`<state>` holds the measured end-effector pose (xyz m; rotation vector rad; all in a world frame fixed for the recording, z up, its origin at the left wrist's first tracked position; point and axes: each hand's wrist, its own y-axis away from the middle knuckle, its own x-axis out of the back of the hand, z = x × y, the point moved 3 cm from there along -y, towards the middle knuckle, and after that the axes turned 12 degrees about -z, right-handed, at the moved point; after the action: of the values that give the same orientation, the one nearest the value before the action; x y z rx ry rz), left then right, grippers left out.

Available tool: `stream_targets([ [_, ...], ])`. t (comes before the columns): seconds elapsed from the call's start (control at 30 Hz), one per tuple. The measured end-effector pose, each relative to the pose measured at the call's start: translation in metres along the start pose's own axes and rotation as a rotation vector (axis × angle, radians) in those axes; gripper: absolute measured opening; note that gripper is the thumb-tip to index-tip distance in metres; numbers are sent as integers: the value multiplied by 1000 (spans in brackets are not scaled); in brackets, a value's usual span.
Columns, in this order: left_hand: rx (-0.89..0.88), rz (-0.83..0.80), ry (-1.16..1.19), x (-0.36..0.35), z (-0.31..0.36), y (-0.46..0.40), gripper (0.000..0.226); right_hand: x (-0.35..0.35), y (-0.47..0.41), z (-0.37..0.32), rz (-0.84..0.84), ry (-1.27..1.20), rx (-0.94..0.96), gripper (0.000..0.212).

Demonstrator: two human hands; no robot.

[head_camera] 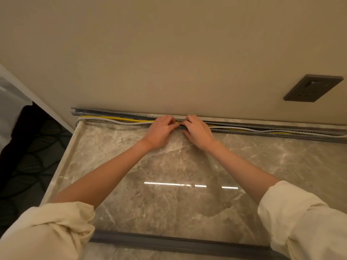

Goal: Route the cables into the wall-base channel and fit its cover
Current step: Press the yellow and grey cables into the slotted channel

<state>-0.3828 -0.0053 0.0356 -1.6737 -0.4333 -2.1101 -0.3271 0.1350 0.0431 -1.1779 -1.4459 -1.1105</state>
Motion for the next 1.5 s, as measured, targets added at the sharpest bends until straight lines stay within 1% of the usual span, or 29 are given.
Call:
stream_targets([
  [0.13,-9,-2,69,5,-5,12,43,0,-5,-1,-3,4,-39,23],
  [0.23,26,92,42,17,-18,27,35,1,-9,-3,-23,40,-61,24],
  [0.37,188,176,-19,36,-54,50,34,0,-10,-9,4,14,-98,26],
  [0.47,264,187,-20,46,-78,67,27,-2,-12,-15,20,8,-146,26],
  [0.6,220,186,-73,52,-91,84,11,-2,-17,-22,20,9,-204,32],
  [0.67,192,190,-106,53,-96,88,9,-2,-18,-23,15,24,-227,34],
  [0.73,207,197,-96,57,-102,86,9,-3,-19,-24,12,40,-228,32],
  [0.9,393,227,34,62,-110,75,3,-1,-18,-22,23,58,-219,28],
  [0.97,470,239,87,60,-111,74,6,-2,-17,-21,16,72,-203,25],
  [1.03,496,227,92,58,-109,74,9,-3,-15,-22,11,80,-190,22],
  [1.17,484,226,31,56,-107,77,12,-3,-15,-23,26,100,-205,21],
  [1.37,347,233,-116,45,-107,92,8,-6,-17,-27,27,153,-246,20],
  [1.43,305,224,-143,42,-107,96,11,-6,-21,-32,55,151,-171,16],
  [1.5,284,227,-155,41,-108,97,14,-6,-29,-44,33,175,9,16],
])
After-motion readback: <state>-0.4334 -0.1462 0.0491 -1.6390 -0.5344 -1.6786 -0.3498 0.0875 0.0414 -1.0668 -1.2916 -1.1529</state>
